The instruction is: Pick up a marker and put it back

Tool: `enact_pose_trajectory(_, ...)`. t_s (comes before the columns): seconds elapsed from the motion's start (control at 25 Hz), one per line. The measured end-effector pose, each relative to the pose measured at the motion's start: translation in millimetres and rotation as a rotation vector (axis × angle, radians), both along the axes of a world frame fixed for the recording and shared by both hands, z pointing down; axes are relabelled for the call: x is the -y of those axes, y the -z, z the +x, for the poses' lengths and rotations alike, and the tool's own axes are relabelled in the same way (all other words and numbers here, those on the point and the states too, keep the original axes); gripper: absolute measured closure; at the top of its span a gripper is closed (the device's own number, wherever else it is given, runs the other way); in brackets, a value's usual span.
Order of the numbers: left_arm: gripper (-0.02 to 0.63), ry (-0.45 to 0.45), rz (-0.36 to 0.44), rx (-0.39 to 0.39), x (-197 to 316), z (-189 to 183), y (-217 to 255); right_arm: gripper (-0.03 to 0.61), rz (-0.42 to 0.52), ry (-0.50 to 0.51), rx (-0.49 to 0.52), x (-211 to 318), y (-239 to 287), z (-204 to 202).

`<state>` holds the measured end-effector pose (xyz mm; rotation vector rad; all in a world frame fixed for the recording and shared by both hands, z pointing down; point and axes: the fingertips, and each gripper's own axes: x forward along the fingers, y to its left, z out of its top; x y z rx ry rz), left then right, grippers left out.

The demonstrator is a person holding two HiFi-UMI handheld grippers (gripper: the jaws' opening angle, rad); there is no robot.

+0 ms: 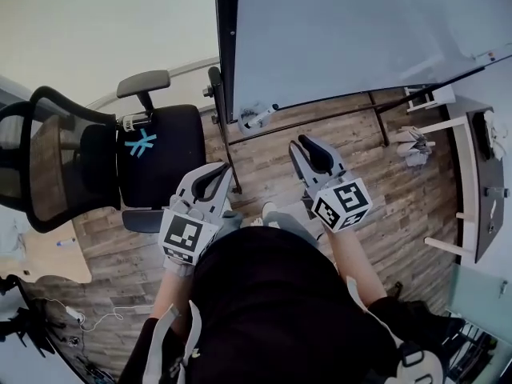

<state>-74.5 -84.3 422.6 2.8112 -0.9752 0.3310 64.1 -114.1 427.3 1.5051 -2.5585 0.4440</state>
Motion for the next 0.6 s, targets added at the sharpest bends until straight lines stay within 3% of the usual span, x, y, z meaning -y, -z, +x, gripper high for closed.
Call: enact_pose_trajectory(0.6,0.604,-0.123,-0.06,0.101,47,-22,-20,0.477,-0.058,-0.13,0.088,55,-33,-20)
